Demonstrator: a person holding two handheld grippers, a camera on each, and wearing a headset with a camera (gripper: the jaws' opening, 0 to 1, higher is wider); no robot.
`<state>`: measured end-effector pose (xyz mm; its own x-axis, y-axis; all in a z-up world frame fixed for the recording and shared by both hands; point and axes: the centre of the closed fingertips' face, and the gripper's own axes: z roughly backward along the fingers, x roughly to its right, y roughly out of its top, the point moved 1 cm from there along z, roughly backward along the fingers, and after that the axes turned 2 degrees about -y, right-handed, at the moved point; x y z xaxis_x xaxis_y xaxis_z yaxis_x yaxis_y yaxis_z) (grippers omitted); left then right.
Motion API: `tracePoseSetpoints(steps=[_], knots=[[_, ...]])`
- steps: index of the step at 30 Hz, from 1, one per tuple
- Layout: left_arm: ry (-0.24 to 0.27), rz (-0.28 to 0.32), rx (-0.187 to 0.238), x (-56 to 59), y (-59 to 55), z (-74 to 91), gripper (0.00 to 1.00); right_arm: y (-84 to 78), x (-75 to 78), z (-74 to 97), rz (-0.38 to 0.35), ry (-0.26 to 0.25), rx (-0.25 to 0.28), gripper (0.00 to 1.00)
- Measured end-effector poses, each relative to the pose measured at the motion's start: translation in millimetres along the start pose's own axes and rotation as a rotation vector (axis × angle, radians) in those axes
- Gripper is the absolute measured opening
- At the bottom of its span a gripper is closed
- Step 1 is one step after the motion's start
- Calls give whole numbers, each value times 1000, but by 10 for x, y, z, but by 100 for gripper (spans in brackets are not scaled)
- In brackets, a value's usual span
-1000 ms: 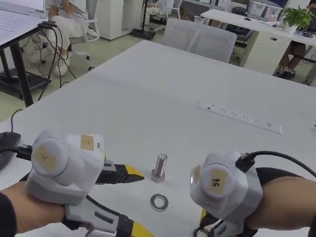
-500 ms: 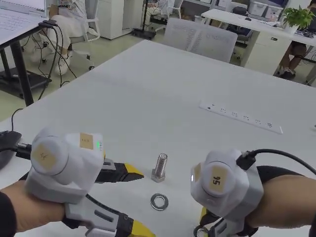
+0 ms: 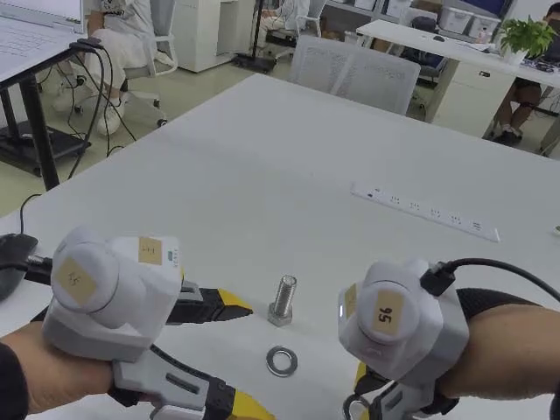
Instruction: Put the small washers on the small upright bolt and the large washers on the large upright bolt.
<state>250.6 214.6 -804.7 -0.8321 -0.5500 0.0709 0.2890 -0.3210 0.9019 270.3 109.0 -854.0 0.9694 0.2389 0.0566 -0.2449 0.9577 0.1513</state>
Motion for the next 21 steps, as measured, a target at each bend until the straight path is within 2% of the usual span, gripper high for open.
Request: tracePoseSetpoints(steps=[21], knots=[[29, 11, 17, -72, 36, 47, 70, 57, 82, 114, 22, -26, -1, 24]])
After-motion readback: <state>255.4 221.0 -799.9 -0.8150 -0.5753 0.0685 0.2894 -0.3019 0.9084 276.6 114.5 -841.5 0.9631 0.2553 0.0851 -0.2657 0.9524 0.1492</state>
